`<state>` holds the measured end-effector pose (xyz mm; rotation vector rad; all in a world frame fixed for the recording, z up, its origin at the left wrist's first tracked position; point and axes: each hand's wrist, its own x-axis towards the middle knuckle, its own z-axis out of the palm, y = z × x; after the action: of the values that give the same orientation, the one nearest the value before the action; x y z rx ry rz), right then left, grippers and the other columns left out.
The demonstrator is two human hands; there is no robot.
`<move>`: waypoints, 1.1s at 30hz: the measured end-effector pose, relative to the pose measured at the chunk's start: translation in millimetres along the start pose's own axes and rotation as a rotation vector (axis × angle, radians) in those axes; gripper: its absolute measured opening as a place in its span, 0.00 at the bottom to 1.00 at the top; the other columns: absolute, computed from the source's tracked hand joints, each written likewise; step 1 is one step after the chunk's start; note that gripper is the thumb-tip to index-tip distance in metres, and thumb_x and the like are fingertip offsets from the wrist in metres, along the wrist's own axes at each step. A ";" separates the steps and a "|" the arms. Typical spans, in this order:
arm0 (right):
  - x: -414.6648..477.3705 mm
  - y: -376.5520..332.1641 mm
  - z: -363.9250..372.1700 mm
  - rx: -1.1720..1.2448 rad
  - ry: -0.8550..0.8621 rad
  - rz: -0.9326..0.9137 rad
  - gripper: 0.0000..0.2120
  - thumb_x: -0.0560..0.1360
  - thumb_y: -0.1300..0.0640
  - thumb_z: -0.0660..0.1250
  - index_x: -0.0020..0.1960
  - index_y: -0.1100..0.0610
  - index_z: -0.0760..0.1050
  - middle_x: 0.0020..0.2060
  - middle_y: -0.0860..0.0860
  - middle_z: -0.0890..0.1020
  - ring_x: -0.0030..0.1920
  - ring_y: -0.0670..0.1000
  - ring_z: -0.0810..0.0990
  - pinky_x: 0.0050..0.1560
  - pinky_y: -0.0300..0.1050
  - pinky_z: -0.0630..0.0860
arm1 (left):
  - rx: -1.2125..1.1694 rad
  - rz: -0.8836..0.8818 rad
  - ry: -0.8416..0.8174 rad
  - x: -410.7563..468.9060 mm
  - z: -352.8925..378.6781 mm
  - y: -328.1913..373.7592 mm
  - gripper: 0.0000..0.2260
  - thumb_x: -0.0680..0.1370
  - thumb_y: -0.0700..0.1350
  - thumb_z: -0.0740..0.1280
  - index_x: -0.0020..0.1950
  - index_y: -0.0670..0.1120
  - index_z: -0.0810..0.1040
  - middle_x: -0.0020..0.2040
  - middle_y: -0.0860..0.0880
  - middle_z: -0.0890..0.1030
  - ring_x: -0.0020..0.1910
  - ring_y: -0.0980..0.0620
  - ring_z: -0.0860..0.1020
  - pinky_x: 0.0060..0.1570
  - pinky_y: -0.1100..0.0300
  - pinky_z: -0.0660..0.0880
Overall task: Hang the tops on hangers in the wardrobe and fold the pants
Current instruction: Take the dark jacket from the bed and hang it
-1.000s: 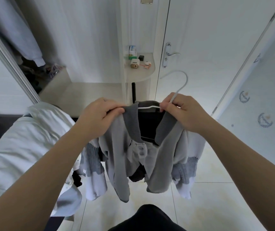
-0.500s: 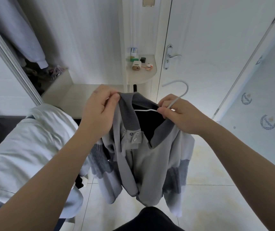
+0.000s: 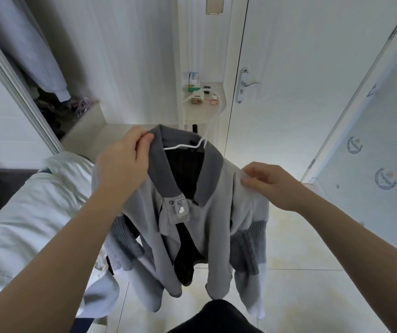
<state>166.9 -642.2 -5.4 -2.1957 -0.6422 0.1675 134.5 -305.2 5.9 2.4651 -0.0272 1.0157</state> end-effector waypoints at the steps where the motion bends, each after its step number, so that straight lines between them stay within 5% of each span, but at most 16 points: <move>1: -1.5 5.6 1.8 -0.019 0.043 0.012 0.06 0.81 0.54 0.67 0.49 0.46 0.81 0.45 0.42 0.84 0.48 0.44 0.81 0.49 0.43 0.75 | -0.009 -0.004 0.005 1.7 -1.2 -0.7 0.12 0.83 0.59 0.54 0.55 0.57 0.75 0.39 0.52 0.81 0.39 0.44 0.80 0.36 0.52 0.73; 7: -7.0 4.2 12.1 0.016 0.397 -0.069 0.09 0.80 0.61 0.67 0.46 0.49 0.81 0.42 0.39 0.84 0.44 0.39 0.80 0.45 0.27 0.70 | 0.036 0.010 -0.162 6.3 -6.1 0.7 0.15 0.79 0.67 0.53 0.48 0.59 0.71 0.32 0.57 0.74 0.32 0.53 0.71 0.32 0.58 0.63; 11: -11.9 -0.3 11.1 -0.060 0.439 -0.109 0.08 0.79 0.63 0.67 0.46 0.53 0.82 0.39 0.42 0.84 0.43 0.41 0.80 0.43 0.30 0.71 | 0.125 0.081 -0.225 5.1 -8.9 -3.2 0.23 0.77 0.70 0.51 0.38 0.53 0.70 0.29 0.57 0.71 0.29 0.61 0.67 0.28 0.61 0.60; 15: -10.5 -7.2 -0.2 -0.104 0.385 -0.120 0.09 0.80 0.62 0.66 0.45 0.52 0.81 0.38 0.44 0.84 0.41 0.45 0.79 0.41 0.32 0.71 | 0.169 0.108 -0.241 7.1 -11.8 -6.3 0.26 0.78 0.70 0.50 0.37 0.51 0.72 0.29 0.56 0.72 0.29 0.57 0.68 0.28 0.60 0.61; 19: 0.2 -28.6 -22.9 -0.166 0.425 -0.214 0.10 0.80 0.61 0.64 0.45 0.47 0.76 0.38 0.32 0.79 0.39 0.36 0.76 0.40 0.26 0.66 | 0.210 0.155 -0.275 7.9 -13.5 -8.0 0.27 0.77 0.71 0.49 0.36 0.51 0.73 0.30 0.56 0.73 0.32 0.53 0.71 0.28 0.60 0.63; 22: 20.0 -42.2 -33.2 -0.103 0.515 -0.220 0.08 0.81 0.59 0.62 0.45 0.49 0.75 0.37 0.37 0.79 0.40 0.37 0.75 0.43 0.27 0.66 | 0.188 0.177 -0.316 9.6 -13.3 -1.9 0.28 0.76 0.71 0.50 0.34 0.50 0.70 0.28 0.55 0.72 0.31 0.52 0.72 0.28 0.57 0.67; 27: 49.0 -46.8 -38.2 -0.116 0.203 0.061 0.09 0.81 0.58 0.63 0.51 0.56 0.83 0.49 0.47 0.84 0.52 0.48 0.81 0.55 0.41 0.73 | -0.140 0.052 -0.185 15.7 -21.3 1.6 0.22 0.78 0.66 0.59 0.34 0.51 0.72 0.30 0.50 0.73 0.31 0.53 0.73 0.30 0.58 0.66; 30: 34.4 -46.2 -33.7 0.054 0.066 0.003 0.15 0.82 0.47 0.59 0.50 0.49 0.83 0.48 0.41 0.84 0.49 0.40 0.80 0.49 0.31 0.72 | -0.143 0.036 -0.171 15.8 -25.8 -3.1 0.22 0.78 0.65 0.60 0.35 0.49 0.74 0.30 0.50 0.73 0.32 0.53 0.74 0.31 0.57 0.67; 33: 26.7 -38.2 -25.7 -0.060 0.011 -0.063 0.11 0.84 0.50 0.60 0.52 0.47 0.81 0.47 0.41 0.83 0.50 0.40 0.79 0.50 0.32 0.73 | -0.124 -0.019 -0.154 16.6 -26.5 -6.4 0.23 0.77 0.67 0.59 0.37 0.50 0.77 0.30 0.51 0.75 0.34 0.56 0.76 0.31 0.55 0.68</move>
<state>183.4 -626.2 42.6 -2.2289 -0.7179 0.1039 130.3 -285.5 30.7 2.4192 -0.1135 0.7901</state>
